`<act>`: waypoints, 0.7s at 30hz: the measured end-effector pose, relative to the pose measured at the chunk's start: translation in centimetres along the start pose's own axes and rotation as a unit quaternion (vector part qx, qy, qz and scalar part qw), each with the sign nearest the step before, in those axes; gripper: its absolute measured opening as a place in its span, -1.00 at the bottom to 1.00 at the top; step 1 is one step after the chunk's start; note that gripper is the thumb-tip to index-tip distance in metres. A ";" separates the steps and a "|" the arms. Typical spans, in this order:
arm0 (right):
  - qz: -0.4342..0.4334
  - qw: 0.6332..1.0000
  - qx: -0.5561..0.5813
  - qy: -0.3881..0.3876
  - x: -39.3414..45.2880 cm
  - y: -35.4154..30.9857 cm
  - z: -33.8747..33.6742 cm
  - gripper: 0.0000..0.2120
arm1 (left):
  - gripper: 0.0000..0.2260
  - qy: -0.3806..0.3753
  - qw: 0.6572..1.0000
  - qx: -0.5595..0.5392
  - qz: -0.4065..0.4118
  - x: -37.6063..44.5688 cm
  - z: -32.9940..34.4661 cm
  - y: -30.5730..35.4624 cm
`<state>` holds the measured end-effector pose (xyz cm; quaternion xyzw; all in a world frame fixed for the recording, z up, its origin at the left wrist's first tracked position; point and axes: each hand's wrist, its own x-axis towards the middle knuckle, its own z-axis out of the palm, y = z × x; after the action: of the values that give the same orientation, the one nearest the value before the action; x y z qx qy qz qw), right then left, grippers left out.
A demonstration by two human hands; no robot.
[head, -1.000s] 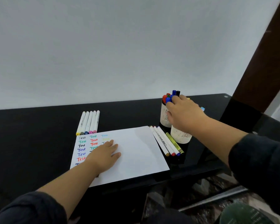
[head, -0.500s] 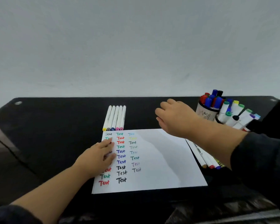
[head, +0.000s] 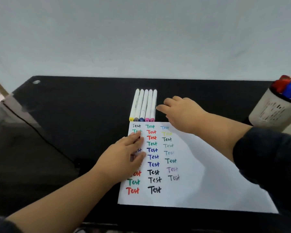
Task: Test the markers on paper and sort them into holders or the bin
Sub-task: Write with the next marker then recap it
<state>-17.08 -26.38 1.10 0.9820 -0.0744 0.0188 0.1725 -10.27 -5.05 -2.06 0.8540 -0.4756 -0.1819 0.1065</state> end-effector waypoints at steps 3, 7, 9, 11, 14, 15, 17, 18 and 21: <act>-0.021 0.999 0.006 -0.045 1.3 -0.2 1.0 -0.38 | -0.49 0.003 1.000 0.005 0.006 0.1 0.0 -0.1; -0.043 0.997 0.027 -0.061 2.1 -0.4 1.0 -0.44 | -0.48 0.005 1.000 0.012 0.011 0.1 0.0 -0.2; -0.045 0.997 0.038 -0.050 2.3 -0.5 0.9 -0.47 | -0.48 0.009 1.000 0.015 0.016 0.2 0.1 -0.4; -0.051 0.997 0.023 -0.056 2.3 -0.4 0.8 -0.50 | -0.48 0.011 1.000 0.017 0.019 0.1 0.3 -0.5; -0.064 0.996 -0.012 -0.066 2.3 -0.4 0.7 -0.58 | -0.49 0.017 0.999 0.017 0.025 0.0 0.4 -0.6; -0.066 0.995 -0.023 -0.068 2.2 -0.3 0.8 -0.59 | -0.49 0.016 0.999 0.016 0.025 0.1 0.5 -0.6; -0.058 0.996 -0.026 -0.056 2.1 0.1 1.3 -0.60 | -0.49 0.014 1.000 0.014 0.024 0.1 0.5 -0.7; -0.048 0.998 -0.018 -0.035 1.8 0.3 1.5 -0.63 | -0.49 0.014 0.999 0.015 0.024 0.1 0.5 -0.7; -0.014 0.995 0.060 0.084 0.4 0.5 1.9 -0.75 | -0.49 0.009 0.999 0.023 0.024 0.1 0.6 -0.9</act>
<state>-16.77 -27.54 -0.45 0.9865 -0.0444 0.1035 0.1190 -9.82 -4.67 -2.94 0.8464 -0.4987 -0.1606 0.0958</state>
